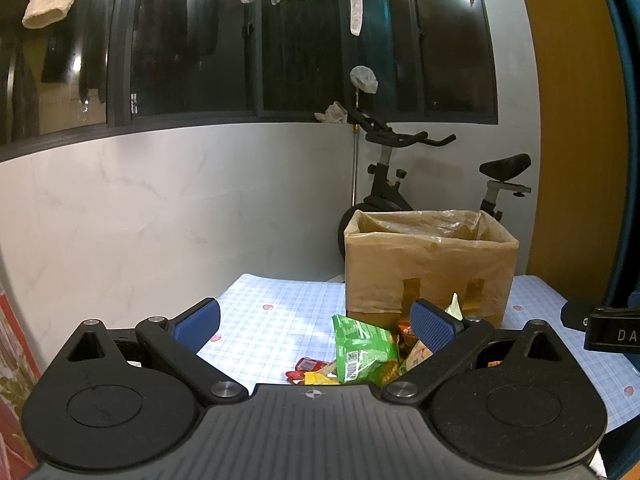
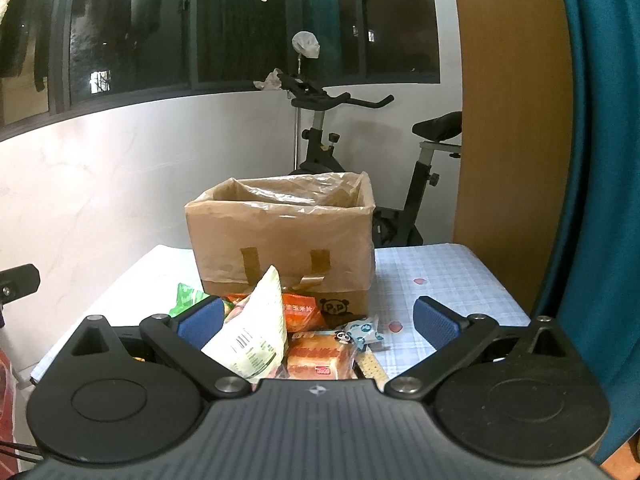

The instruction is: Organize snacks

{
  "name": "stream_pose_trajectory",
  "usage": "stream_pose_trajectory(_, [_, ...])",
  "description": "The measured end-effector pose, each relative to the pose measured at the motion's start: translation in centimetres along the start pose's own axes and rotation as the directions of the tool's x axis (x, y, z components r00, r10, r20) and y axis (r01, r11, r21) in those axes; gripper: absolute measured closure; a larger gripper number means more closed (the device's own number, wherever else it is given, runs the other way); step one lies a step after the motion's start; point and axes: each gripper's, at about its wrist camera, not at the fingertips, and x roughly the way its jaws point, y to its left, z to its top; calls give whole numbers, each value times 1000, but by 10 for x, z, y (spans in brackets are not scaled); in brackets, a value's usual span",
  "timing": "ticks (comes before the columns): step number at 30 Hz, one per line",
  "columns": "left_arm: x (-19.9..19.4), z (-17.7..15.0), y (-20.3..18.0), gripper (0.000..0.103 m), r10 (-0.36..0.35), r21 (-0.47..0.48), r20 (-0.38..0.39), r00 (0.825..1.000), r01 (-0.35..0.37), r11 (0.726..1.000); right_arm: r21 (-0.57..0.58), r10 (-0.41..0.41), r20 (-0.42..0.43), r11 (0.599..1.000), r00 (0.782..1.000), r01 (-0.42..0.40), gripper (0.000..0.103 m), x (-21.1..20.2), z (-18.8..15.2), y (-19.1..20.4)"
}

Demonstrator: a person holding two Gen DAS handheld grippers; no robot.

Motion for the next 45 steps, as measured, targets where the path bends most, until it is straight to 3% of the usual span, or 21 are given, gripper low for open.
stream_pose_trajectory(45, [-2,-3,-4,1,-24,5,-8,1000,24,1000,-1,3,-7,1000,1000,-3,1,1,-2,2])
